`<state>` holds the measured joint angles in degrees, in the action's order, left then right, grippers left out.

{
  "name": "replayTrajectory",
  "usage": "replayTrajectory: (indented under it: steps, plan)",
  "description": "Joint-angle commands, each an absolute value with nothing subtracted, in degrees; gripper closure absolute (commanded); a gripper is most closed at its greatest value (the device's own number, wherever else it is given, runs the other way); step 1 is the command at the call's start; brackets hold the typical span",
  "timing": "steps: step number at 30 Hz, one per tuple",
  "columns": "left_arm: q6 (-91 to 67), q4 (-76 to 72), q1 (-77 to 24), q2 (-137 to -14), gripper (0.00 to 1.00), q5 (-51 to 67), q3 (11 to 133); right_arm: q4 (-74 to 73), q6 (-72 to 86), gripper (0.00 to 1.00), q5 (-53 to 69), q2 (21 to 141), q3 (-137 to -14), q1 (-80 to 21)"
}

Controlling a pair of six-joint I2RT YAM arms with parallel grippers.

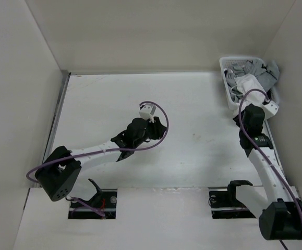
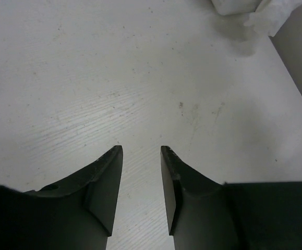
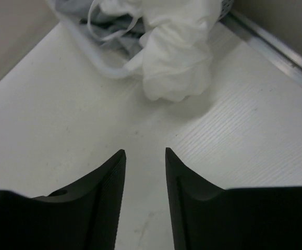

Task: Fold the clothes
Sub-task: Grab the tank top from the pile

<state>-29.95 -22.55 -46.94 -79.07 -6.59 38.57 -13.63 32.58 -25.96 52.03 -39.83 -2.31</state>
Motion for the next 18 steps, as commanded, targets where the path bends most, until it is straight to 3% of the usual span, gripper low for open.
replayTrajectory:
  steps: [1, 3, 8, 14, 18]
  plan:
    - [-29.6, -28.3, -46.4, -76.9, 0.67, -5.9, 37.4, -6.0, 30.8, 0.52, -25.8, 55.4, -42.0, 3.3]
    - [-29.8, -28.9, -46.4, -77.6, 0.63, -6.0, 37.4, -3.4, 31.6, 0.48, -25.2, 58.5, -41.7, 7.8]
    - [-30.7, -30.7, -46.6, -79.3, 0.57, -5.2, 37.0, 4.8, 34.4, 0.47, -16.2, 69.6, -43.7, 14.8]
    - [-31.1, -31.8, -46.4, -79.9, 0.55, -4.7, 36.7, 12.6, 36.7, 0.47, -7.6, 79.9, -47.9, 17.9]
    - [-31.1, -32.5, -46.2, -80.9, 0.55, -4.4, 36.6, 15.9, 38.4, 0.63, -5.8, 85.9, -49.2, 18.0]
